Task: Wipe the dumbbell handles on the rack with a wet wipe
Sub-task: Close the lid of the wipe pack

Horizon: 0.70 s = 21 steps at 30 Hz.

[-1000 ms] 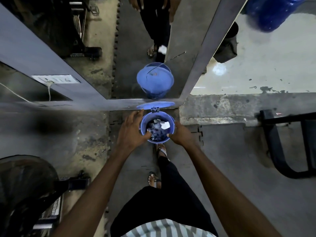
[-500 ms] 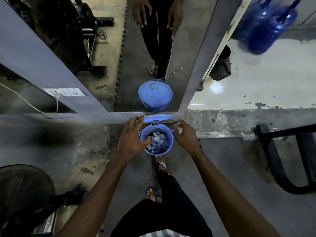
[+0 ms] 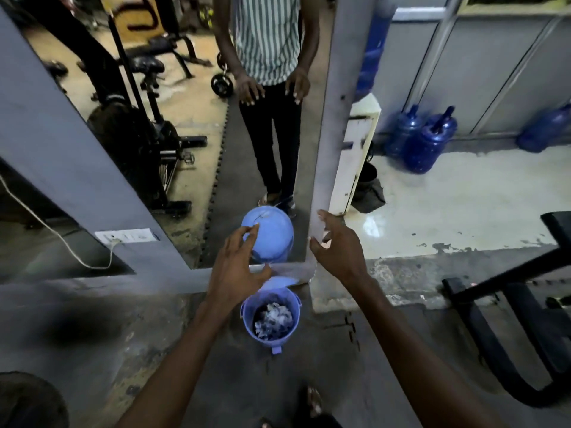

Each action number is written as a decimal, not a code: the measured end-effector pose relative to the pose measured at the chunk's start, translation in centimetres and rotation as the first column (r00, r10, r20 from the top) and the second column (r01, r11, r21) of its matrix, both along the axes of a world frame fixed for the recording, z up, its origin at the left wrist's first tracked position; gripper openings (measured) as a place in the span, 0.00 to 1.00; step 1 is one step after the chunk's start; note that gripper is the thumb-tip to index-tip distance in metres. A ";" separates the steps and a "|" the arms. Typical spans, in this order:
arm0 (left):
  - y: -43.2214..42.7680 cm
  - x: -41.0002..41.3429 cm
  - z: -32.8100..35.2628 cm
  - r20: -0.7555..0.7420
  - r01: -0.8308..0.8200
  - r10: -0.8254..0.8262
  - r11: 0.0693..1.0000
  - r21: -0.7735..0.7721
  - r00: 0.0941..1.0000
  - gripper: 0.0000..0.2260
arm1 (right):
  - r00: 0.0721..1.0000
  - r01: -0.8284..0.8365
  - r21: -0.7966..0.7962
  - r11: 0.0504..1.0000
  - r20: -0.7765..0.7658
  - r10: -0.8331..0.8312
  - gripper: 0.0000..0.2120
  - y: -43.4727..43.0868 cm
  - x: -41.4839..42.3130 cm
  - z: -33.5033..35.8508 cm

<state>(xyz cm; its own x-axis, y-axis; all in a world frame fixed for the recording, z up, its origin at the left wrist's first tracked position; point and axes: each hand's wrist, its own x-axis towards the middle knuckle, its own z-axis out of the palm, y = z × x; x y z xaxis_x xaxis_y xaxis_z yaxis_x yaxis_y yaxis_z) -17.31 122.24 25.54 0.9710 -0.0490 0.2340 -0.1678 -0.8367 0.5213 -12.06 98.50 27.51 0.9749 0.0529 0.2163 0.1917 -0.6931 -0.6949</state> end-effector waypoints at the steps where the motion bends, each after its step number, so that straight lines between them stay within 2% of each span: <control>1: -0.5 0.1 1.0 0.017 0.003 -0.003 1.000 -0.006 1.000 0.39 | 1.000 -0.002 0.002 1.000 0.026 0.002 0.30 -0.6 -0.1 1.0; 15: -10.4 -3.5 12.8 0.223 -0.031 0.018 0.998 0.057 0.975 0.43 | 0.951 0.020 -0.050 0.999 0.310 -0.004 0.31 -11.2 -3.7 12.4; 21: -18.2 -7.5 15.2 0.248 -0.007 -0.010 0.998 0.070 0.969 0.42 | 0.940 0.037 -0.029 0.999 0.341 -0.025 0.30 -18.6 -8.1 14.8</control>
<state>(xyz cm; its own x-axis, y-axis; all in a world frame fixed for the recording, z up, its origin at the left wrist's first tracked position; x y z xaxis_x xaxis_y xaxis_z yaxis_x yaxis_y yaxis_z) -24.78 104.08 40.77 0.8831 -0.0750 0.4631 -0.2856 -0.8691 0.4038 -20.16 79.88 42.27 0.8447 0.0374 0.5340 0.3909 -0.7245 -0.5677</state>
